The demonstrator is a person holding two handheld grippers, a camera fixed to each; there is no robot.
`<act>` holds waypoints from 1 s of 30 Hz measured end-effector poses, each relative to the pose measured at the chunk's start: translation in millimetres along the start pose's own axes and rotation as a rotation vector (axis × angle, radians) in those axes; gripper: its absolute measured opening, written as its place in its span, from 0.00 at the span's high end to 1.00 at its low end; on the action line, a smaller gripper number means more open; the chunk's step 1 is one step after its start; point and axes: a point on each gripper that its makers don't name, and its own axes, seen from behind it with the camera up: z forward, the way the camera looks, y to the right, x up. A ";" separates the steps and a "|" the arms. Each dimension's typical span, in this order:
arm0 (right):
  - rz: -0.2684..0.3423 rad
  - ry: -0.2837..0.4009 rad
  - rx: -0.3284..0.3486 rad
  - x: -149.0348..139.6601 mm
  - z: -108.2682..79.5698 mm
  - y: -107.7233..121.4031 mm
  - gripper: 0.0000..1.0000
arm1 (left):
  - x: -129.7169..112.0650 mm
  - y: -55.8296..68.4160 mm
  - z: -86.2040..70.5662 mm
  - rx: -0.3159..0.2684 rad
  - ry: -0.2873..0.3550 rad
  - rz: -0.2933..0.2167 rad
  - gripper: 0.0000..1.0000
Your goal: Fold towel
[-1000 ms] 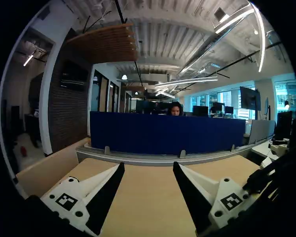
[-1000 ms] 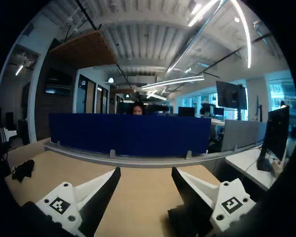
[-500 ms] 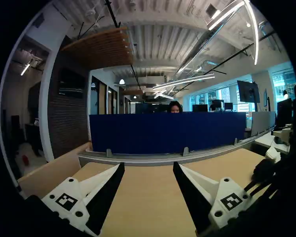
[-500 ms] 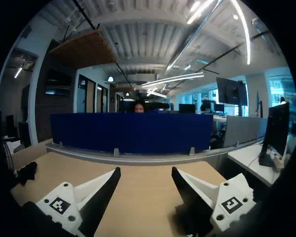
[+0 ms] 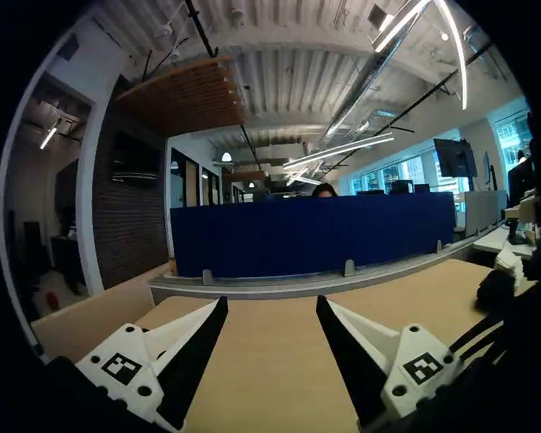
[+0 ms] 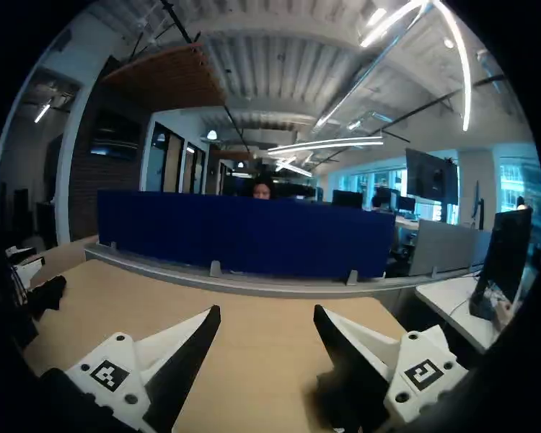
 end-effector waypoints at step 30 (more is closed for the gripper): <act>-0.007 0.059 -0.008 -32.1 2.4 -2.7 0.00 | -112.8 14.0 2.9 0.012 0.015 -0.031 0.09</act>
